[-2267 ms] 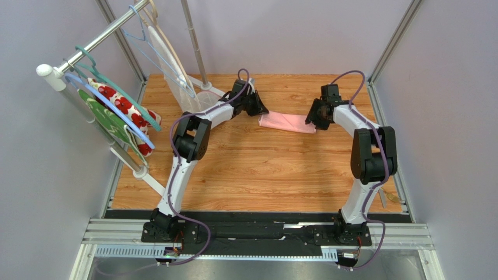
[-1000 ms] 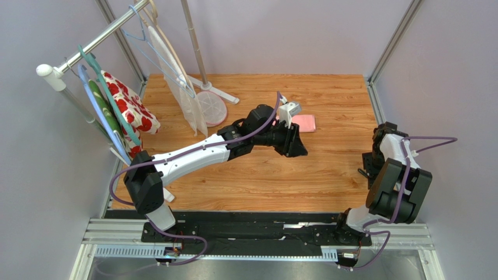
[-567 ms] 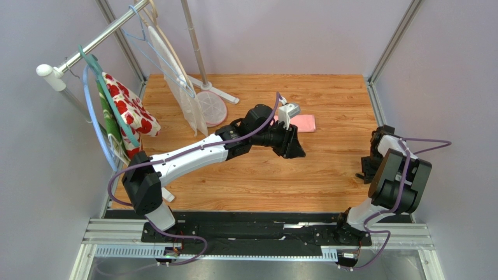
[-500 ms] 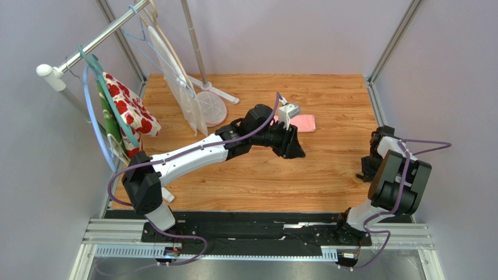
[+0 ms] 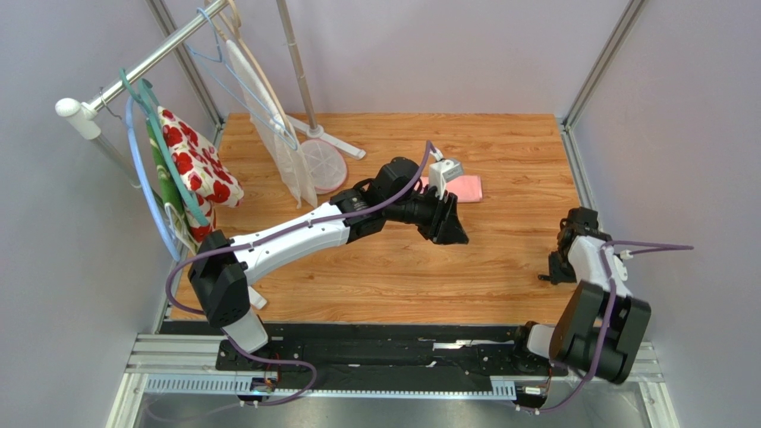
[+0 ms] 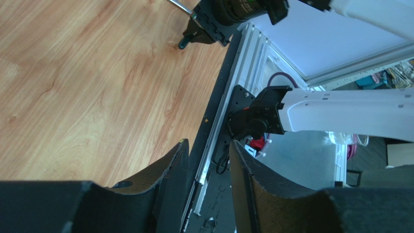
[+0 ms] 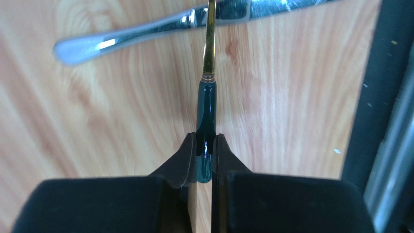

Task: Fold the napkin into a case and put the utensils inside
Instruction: Pick up the fork from the corner of the board, then pass from the right arm to the left

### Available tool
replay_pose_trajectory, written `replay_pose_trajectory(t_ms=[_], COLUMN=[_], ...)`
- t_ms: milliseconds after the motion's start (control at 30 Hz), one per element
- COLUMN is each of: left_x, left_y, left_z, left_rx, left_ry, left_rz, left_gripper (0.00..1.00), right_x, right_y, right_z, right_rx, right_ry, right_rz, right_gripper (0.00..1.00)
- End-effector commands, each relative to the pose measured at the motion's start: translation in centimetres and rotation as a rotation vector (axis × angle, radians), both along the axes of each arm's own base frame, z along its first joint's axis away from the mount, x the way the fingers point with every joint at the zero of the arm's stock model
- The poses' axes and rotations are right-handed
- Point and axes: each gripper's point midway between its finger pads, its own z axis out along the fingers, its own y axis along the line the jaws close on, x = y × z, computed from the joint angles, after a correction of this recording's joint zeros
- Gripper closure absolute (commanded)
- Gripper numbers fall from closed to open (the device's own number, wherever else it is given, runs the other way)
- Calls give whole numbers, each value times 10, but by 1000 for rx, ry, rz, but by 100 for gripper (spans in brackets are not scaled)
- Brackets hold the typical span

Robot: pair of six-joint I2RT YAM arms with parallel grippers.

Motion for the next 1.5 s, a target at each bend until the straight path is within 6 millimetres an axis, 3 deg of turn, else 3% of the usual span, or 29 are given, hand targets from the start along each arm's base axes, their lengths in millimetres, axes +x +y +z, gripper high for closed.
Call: replay_pose_trajectory(t_ms=[0, 100, 133, 167, 200, 233, 300, 333, 400, 433, 500, 533, 600, 633, 667, 733, 833, 1033, 1200, 1267, 1300, 1333, 1367, 1400, 1433, 1467], left_x=[6, 15, 18, 25, 27, 31, 36, 40, 50, 56, 78, 85, 96, 110, 115, 128, 132, 119, 111, 108, 108, 109, 109, 109, 112, 115], left_y=[-6, -3, -2, 0, 0, -1, -3, -6, -5, -5, 7, 15, 25, 40, 45, 55, 54, 52, 55, 57, 59, 59, 59, 60, 59, 59], left_z=[21, 18, 10, 14, 14, 9, 9, 1, 1, -2, -2, -7, 9, 4, 17, 12, 1, 10, 5, 2, 3, -2, -4, -1, -12, -19], left_rx=[-52, -100, -100, -132, -144, -149, -158, -141, -126, -119, -135, -145, -249, -271, -330, -338, -314, -445, -494, -498, -500, -490, -478, -466, -404, -360], left_ry=[-33, 20, 46, 73, 86, 99, 101, 106, 91, 95, 123, 194, 206, 274, 249, 291, 351, 396, 434, 435, 429, 425, 419, 401, 380, 367], left_rz=[-37, -21, -16, -8, -11, -13, -17, -13, 2, 8, 63, 97, 81, 131, 110, 148, 132, 34, 16, 13, 18, 28, 34, 39, 60, 84], left_gripper=[51, 46, 43, 43, 42, 39, 38, 38, 39, 41, 43, 43, 44, 44, 43, 42, 40, 39, 46, 56, 77, 88, 100, 100, 100, 100], right_x=[2, 18, 33, 40, 61, 77, 98, 111, 123, 121, 120, 116, 113, 107, 103, 92, 79, 69, 73, 73, 71, 76, 80, 73, 77, 76], right_y=[2, 14, 24, 30, 37, 61, 90, 119, 151, 183, 206, 227, 249, 265, 275, 298, 319, 348, 351, 354, 355, 352, 350, 340, 329, 321], right_z=[54, 87, 103, 114, 131, 143, 163, 180, 203, 211, 221, 222, 225, 221, 221, 218, 217, 216, 218, 217, 213, 205, 212, 190, 187, 188], right_rx=[-140, -195, -201, -225, -249, -216, -220, -184, -176, -143, -149, -121, -101, -85, -72, -52, -59, -20, -32, -17, 7, -5, -15, 41, -2, -18], right_ry=[-106, -206, -263, -289, -380, -469, -595, -712, -842, -896, -941, -965, -1021, -1033, -1065, -1125, -1193, -1250, -1270, -1269, -1239, -1181, -1154, -1007, -949, -912], right_rz=[104, 258, 331, 433, 496, 622, 805, 910, 1058, 1171, 1283, 1366, 1468, 1561, 1623, 1757, 1863, 1966, 1931, 1943, 1951, 1923, 1902, 1877, 1832, 1806], right_gripper=[100, 100, 100, 100, 100, 100, 100, 100, 100, 100, 100, 100, 100, 100, 100, 100, 100, 100, 100, 100, 99, 88, 59, 52, 48, 37])
